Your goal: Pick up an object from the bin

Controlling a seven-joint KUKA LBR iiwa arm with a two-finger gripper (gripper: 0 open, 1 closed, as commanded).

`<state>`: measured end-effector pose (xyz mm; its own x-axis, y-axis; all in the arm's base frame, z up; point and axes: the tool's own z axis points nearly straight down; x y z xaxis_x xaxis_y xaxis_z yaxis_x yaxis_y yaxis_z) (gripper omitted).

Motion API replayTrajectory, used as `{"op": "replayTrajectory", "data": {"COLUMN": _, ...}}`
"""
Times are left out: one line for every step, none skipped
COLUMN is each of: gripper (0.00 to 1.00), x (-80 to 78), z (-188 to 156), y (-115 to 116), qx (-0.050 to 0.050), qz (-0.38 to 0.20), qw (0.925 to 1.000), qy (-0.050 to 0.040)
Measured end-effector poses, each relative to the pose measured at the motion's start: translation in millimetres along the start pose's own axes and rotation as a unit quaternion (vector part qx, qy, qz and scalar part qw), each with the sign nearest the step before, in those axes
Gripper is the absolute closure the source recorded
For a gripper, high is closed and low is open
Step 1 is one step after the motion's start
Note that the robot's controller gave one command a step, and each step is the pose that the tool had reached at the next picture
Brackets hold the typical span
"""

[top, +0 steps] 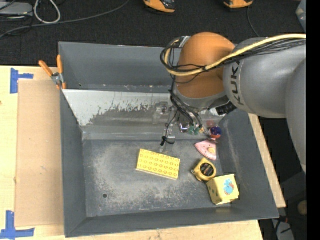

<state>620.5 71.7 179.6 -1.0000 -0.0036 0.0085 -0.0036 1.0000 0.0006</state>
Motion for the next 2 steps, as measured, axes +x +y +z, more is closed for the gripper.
{"op": "replayTrajectory", "data": {"gripper": 0.00, "x": -1.7, "z": -4.7, "y": -0.3, "qx": 0.000, "qz": 0.001, "qw": 1.0000, "qy": -0.0040}}
{"op": "replayTrajectory", "data": {"gripper": 0.00, "x": 19.7, "z": 15.2, "y": 64.6, "qx": 0.000, "qz": 0.015, "qw": 0.9999, "qy": -0.0022}}
